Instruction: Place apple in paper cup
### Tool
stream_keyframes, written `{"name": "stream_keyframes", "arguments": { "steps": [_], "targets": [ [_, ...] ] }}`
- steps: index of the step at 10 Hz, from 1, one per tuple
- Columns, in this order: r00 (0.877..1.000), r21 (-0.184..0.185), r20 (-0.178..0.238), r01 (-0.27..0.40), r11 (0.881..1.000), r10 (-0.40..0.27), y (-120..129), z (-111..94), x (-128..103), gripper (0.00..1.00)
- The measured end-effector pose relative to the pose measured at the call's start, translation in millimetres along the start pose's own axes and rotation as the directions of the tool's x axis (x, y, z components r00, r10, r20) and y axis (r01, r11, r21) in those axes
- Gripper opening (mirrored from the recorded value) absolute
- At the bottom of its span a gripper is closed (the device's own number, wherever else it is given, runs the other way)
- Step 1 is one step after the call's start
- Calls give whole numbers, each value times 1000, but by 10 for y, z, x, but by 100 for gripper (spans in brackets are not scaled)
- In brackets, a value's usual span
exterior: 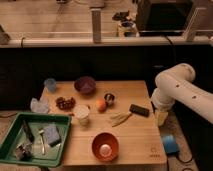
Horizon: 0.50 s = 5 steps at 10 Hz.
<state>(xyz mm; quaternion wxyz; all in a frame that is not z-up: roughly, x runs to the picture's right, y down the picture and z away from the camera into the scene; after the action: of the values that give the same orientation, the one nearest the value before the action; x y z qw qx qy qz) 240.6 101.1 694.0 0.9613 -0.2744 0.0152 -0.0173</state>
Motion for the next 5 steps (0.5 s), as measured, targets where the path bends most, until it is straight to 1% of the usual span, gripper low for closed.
{"name": "stream_keyframes", "arguments": {
  "steps": [1,2,4,5],
  "targets": [
    [999,7,-7,33,999,-33,-59,9,-221,80],
    [998,15,-16,64,998,-63,-111,33,-349,80],
    [995,24,-27,99,995,-98,-159,49,-489,80],
    [992,31,-31,121,992,-120,-193,54,-608,80]
  ]
}}
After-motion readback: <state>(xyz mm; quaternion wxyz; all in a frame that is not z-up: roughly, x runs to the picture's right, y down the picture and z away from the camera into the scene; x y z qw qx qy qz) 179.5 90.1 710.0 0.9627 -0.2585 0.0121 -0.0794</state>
